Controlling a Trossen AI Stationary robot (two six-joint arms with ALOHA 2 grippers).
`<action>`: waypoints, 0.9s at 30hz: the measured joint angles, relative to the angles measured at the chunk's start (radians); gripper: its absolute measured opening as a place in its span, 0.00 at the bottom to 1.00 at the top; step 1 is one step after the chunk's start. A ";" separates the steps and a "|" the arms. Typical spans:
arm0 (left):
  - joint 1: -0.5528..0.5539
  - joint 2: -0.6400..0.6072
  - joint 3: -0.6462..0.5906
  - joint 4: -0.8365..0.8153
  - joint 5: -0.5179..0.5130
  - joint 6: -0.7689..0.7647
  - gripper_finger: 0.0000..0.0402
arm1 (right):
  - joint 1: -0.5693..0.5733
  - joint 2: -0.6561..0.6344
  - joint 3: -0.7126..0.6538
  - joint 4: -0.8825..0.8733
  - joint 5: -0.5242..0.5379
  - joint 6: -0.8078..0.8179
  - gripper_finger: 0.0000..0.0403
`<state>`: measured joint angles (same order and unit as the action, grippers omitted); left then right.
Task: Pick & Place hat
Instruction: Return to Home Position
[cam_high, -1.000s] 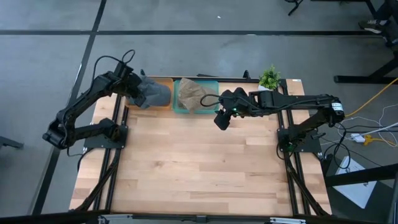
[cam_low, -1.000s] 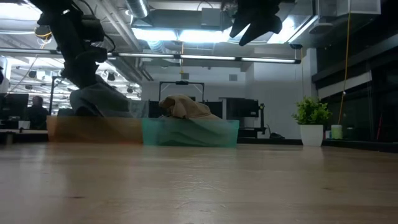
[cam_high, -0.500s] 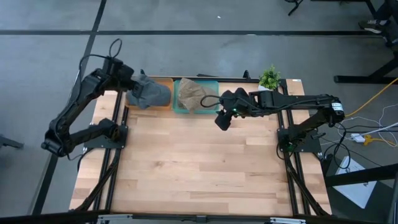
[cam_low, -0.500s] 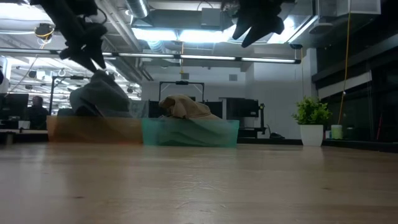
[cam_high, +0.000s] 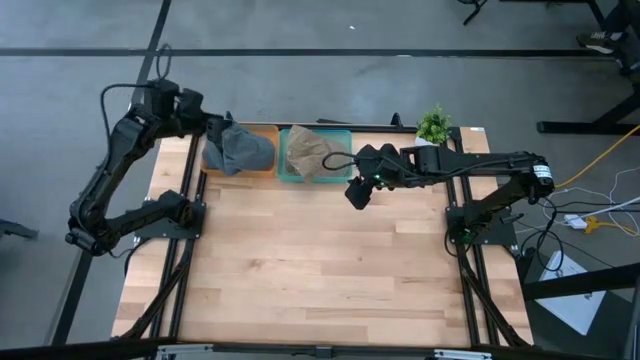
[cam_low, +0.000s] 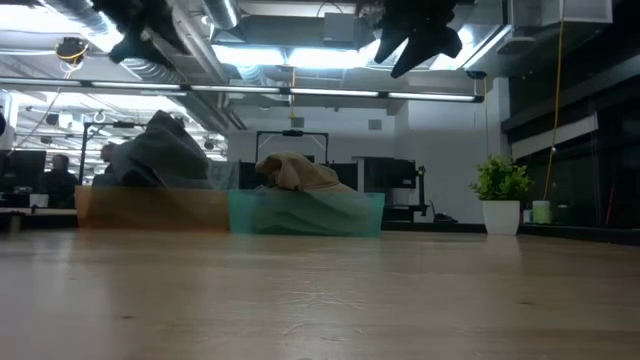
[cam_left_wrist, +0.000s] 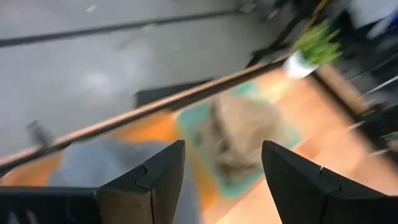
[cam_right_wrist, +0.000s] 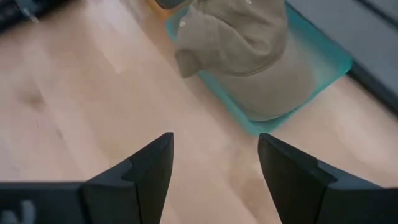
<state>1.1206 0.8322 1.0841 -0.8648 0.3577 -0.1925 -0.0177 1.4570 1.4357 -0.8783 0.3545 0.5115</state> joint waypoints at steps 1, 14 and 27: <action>0.000 0.000 0.013 0.020 0.030 -0.018 0.52 | 0.000 0.000 0.000 0.006 -0.011 0.025 0.57; -0.007 -0.033 0.048 0.359 0.191 -0.318 0.52 | 0.000 0.000 0.000 0.077 -0.018 0.109 0.57; -0.150 -0.019 0.048 0.606 0.225 -0.207 0.52 | 0.063 -0.005 0.000 0.069 -0.167 0.036 0.57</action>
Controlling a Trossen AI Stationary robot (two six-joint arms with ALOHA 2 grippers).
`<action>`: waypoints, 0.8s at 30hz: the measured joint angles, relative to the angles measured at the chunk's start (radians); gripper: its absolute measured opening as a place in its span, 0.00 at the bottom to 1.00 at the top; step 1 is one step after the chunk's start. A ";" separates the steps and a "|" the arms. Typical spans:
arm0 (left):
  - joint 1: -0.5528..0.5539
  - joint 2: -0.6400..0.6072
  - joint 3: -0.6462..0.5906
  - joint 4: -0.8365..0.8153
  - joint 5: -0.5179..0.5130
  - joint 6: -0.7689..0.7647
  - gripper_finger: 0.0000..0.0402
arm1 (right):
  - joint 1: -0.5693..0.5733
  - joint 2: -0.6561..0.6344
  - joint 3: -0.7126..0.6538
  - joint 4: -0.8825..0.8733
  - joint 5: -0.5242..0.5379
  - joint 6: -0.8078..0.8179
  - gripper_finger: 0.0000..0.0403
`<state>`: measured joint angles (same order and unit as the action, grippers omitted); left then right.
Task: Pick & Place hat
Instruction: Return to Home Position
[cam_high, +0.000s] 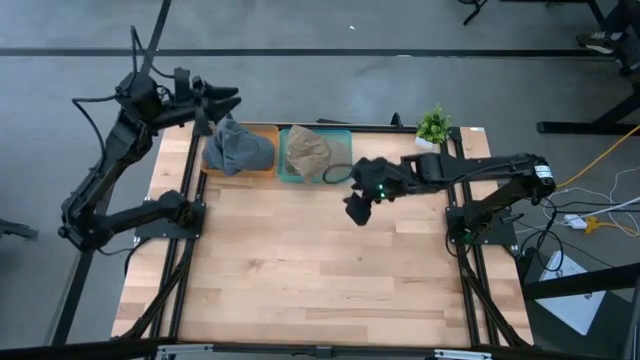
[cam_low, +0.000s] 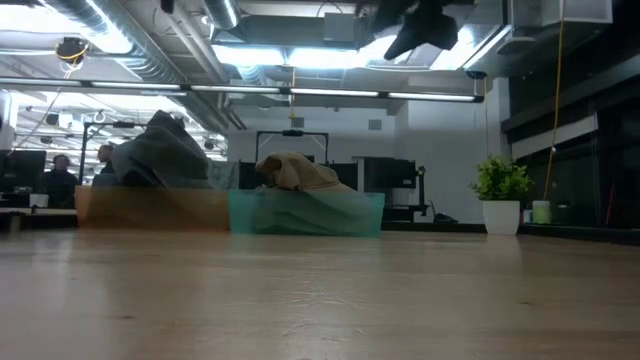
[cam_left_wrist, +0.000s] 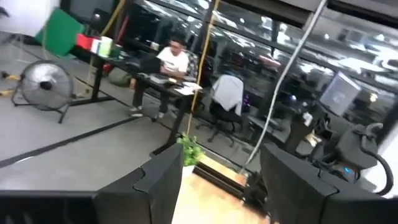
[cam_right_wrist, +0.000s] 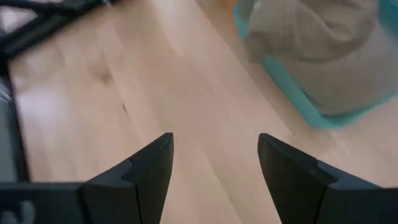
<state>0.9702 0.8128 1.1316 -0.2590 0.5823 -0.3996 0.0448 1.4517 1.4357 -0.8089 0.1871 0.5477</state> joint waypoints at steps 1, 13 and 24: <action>-0.022 0.001 0.000 -0.005 -0.011 0.011 0.52 | 0.016 0.000 0.000 -0.020 0.022 0.002 0.57; -0.133 0.033 -0.001 -0.035 -0.050 0.046 0.52 | 0.125 -0.207 -0.432 0.359 -0.059 -0.040 0.57; -0.186 0.065 -0.001 -0.036 -0.049 0.030 0.52 | 0.124 -0.472 -1.075 1.332 -0.135 -0.021 0.57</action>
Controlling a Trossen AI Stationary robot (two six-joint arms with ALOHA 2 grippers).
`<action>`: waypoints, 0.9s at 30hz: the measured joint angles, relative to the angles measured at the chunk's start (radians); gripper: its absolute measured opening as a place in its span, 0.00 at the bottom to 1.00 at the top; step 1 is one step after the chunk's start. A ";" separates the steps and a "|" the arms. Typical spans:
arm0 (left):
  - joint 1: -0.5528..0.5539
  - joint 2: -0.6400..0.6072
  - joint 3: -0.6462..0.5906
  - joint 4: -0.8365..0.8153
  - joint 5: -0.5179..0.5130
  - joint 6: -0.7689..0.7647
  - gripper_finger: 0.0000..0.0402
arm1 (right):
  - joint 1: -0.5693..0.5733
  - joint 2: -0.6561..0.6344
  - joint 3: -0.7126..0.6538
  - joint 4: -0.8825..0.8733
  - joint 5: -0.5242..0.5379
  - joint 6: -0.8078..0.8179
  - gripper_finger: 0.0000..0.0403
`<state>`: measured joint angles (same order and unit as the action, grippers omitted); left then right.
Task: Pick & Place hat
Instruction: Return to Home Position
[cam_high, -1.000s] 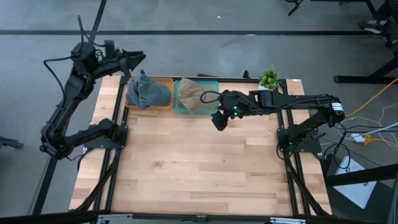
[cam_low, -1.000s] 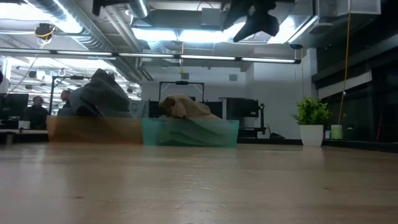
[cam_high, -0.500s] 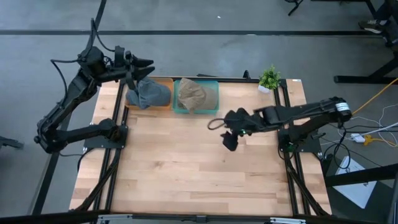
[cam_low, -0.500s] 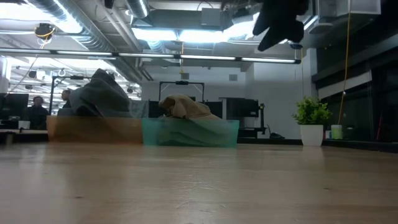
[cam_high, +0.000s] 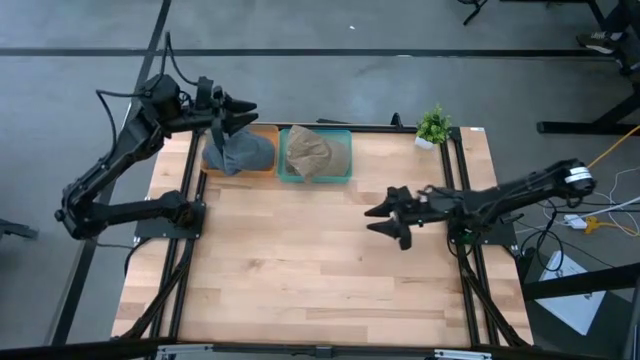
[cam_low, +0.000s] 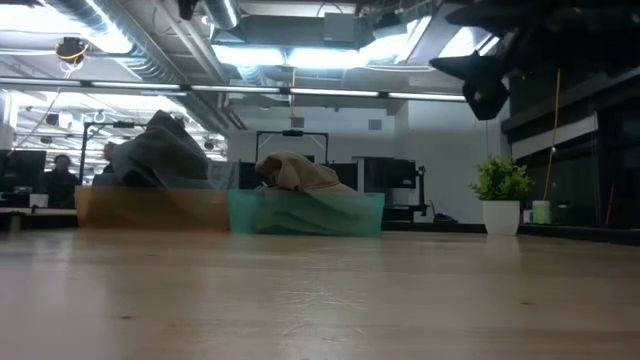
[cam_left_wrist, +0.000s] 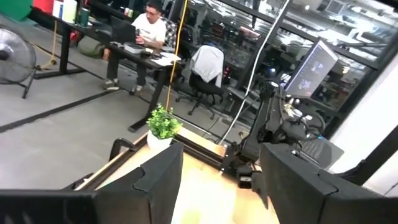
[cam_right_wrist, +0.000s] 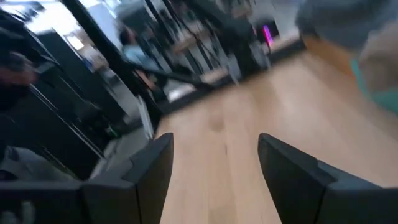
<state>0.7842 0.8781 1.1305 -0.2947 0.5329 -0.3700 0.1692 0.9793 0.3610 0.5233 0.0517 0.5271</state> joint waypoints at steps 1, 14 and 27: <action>-0.004 0.004 0.000 0.000 -0.008 0.009 0.52 | 0.000 -0.011 -0.035 0.063 0.000 -0.017 0.57; -0.057 0.080 0.000 0.000 -0.097 0.015 0.52 | -0.018 -0.221 -0.316 0.325 0.000 -0.065 0.57; -0.101 0.136 0.000 0.007 -0.097 0.015 0.52 | -0.072 -0.530 -0.355 0.018 -0.003 -0.111 0.57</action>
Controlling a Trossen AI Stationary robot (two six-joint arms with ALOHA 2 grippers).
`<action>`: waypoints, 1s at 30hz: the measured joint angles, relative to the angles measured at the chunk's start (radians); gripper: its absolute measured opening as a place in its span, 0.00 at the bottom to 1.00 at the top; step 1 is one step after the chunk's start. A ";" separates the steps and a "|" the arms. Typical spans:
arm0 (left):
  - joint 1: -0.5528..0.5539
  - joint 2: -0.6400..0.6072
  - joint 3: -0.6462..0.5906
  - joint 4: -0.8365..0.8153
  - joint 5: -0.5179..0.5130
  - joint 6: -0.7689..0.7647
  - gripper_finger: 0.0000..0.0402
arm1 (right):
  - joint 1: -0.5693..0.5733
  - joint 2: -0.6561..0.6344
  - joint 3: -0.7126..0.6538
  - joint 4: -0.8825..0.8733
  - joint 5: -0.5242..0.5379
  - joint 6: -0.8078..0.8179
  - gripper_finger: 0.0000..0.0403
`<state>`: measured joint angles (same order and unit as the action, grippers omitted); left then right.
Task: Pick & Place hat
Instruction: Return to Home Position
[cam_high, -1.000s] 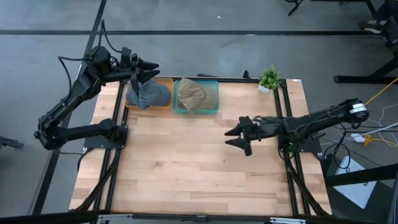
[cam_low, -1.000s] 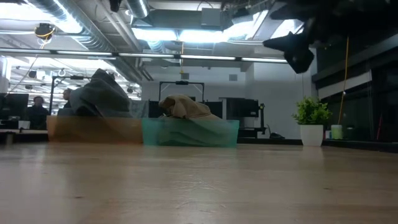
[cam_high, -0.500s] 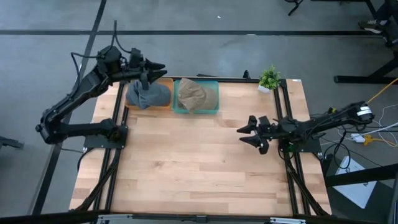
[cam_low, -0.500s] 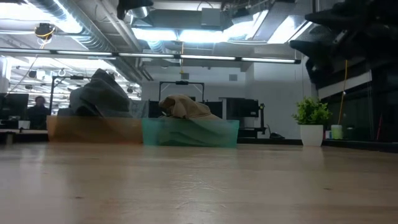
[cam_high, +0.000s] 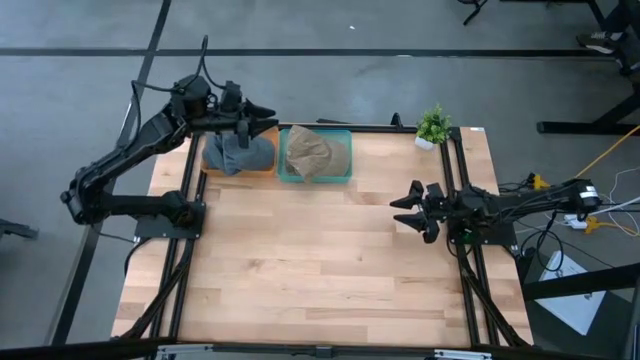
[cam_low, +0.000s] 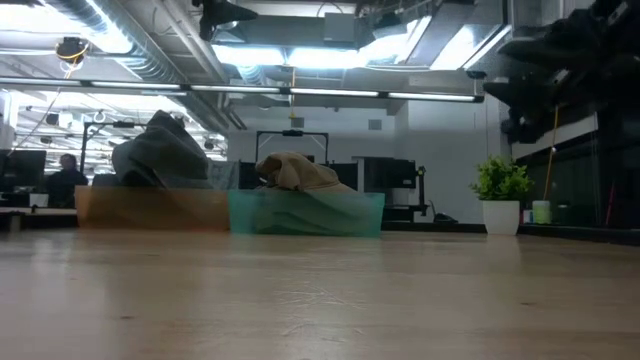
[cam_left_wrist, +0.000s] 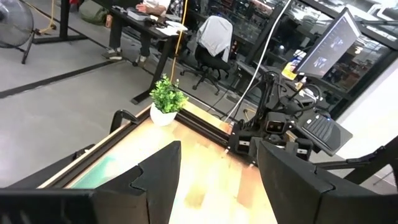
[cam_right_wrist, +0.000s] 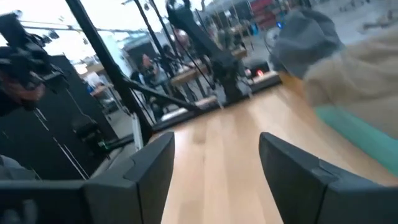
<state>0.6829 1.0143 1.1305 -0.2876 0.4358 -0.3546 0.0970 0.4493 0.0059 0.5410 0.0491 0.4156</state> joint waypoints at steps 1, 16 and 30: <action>-0.003 0.002 0.000 -0.001 0.000 0.000 0.52 | -0.005 -0.027 0.000 -0.045 0.001 0.003 0.57; -0.020 0.004 0.000 0.007 0.003 -0.006 0.52 | -0.091 -0.341 0.000 -0.504 0.011 0.033 0.57; -0.244 -0.018 -0.182 0.104 -0.092 0.021 0.52 | -0.131 -0.378 0.001 -0.510 0.011 0.025 0.57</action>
<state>0.4384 0.9967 0.9485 -0.1833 0.3440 -0.3339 -0.0338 0.0711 0.0071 0.0311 0.0600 0.4411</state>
